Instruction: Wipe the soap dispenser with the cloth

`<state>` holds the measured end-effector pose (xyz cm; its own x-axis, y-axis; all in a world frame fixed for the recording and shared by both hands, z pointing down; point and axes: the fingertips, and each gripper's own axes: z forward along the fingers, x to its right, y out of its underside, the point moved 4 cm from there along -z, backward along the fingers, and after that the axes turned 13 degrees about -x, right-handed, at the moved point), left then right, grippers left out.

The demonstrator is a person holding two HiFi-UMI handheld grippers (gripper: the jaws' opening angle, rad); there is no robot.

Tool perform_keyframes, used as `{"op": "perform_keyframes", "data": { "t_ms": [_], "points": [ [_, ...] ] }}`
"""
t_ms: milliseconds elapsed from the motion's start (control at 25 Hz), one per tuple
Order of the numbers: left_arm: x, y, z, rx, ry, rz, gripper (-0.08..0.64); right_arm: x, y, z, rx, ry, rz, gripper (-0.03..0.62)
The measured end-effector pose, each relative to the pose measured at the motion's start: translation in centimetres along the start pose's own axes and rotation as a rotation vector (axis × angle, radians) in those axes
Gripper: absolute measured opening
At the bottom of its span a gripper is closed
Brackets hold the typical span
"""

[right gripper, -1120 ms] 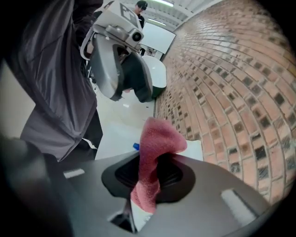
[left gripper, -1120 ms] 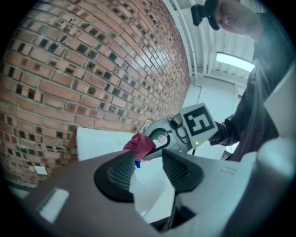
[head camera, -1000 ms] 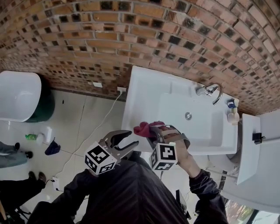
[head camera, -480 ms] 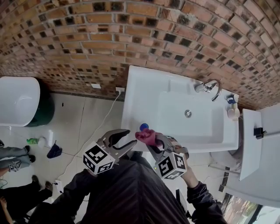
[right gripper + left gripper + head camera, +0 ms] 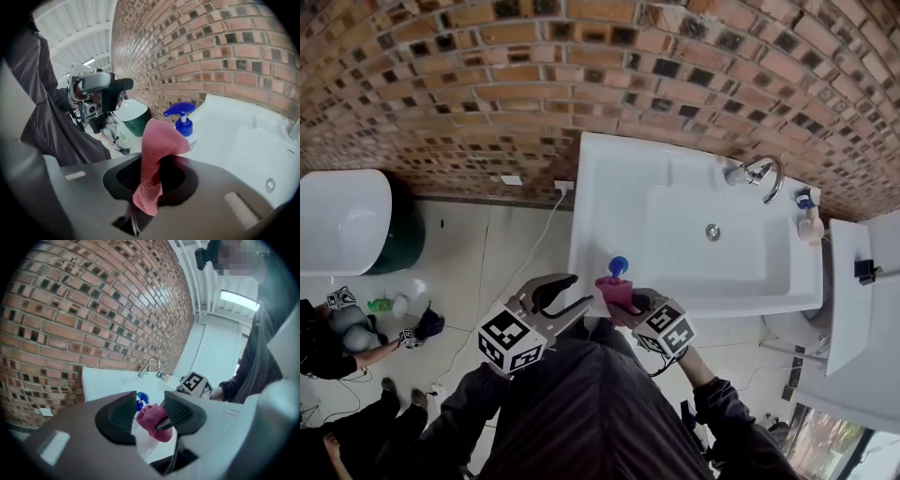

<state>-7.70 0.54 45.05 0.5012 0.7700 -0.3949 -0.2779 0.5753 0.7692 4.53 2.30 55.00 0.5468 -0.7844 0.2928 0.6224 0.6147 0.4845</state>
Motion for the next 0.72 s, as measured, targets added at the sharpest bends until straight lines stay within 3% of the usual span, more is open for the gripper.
{"op": "perform_keyframes", "data": {
  "t_ms": [360, 720],
  "points": [
    [-0.1, 0.6, -1.2, 0.014, -0.018, -0.016, 0.167, 2.1, 2.5, 4.8, -0.21, -0.007, 0.047, 0.072],
    [-0.6, 1.4, -2.0, 0.024, -0.041, -0.039, 0.167, 3.5, 3.2, 7.3, -0.285, -0.088, 0.13, 0.072]
  ]
}}
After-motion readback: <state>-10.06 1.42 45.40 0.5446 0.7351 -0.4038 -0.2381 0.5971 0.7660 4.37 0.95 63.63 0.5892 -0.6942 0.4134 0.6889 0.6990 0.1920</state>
